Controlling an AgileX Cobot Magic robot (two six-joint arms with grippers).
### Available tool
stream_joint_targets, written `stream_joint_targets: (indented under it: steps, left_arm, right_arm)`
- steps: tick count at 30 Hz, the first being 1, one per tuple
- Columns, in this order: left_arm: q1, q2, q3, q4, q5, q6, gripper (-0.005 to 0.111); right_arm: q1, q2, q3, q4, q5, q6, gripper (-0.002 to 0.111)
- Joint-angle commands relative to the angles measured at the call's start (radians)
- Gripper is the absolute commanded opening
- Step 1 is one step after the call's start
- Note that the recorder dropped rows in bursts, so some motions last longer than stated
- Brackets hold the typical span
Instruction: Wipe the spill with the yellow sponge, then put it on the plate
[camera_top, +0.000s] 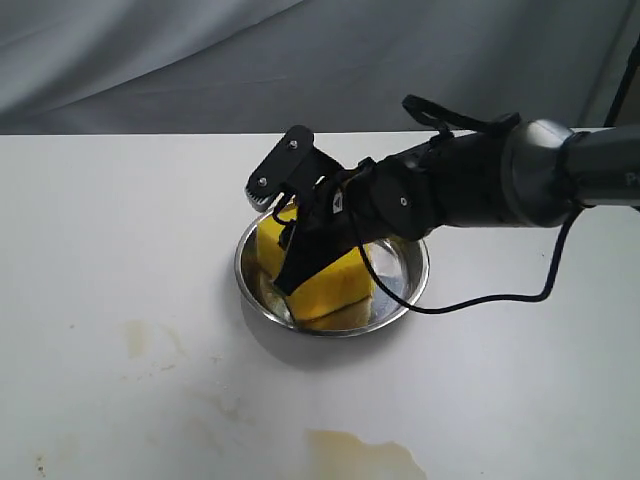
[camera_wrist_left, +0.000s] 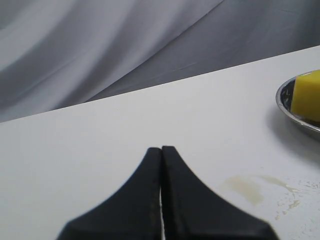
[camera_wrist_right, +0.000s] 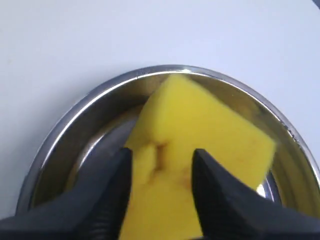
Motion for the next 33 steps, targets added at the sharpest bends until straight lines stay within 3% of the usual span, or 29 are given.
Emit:
stream_joint_targets:
  steps: [1, 5, 8, 12, 15, 23, 28, 33]
  left_arm:
    - [-0.005, -0.005, -0.007, -0.001, -0.011, -0.006, 0.000]
    - [-0.005, -0.005, -0.007, -0.001, -0.011, -0.006, 0.000]
    - [-0.005, -0.005, -0.007, -0.001, -0.011, -0.006, 0.000]
    - [-0.005, -0.005, -0.007, -0.001, -0.011, -0.006, 0.000]
    - [-0.005, -0.005, -0.007, -0.001, -0.011, -0.006, 0.000]
    - [-0.005, -0.005, -0.007, -0.001, -0.011, -0.006, 0.000]
    - [-0.005, -0.005, -0.007, -0.001, -0.011, -0.006, 0.000]
    - [-0.005, -0.005, -0.007, -0.001, -0.011, -0.006, 0.000]
  right_arm:
    - [-0.008, -0.040, 0.000, 0.036, 0.016, 0.017, 0.068]
    - [-0.008, -0.100, 0.000, 0.038, 0.098, 0.028, 0.061]
    - [-0.008, -0.185, 0.007, 0.038, 0.130, 0.028, 0.048]
    - [-0.010, -0.358, 0.157, 0.038, -0.054, 0.028, 0.025]
    - [-0.032, -0.548, 0.355, 0.066, -0.218, 0.058, 0.000]
    - [-0.039, -0.886, 0.674, 0.125, -0.374, 0.097, 0.000]
    - [-0.039, -1.101, 0.785, 0.145, -0.303, 0.255, 0.000]
    - [-0.039, -1.295, 0.823, 0.244, -0.147, 0.270, 0.000]
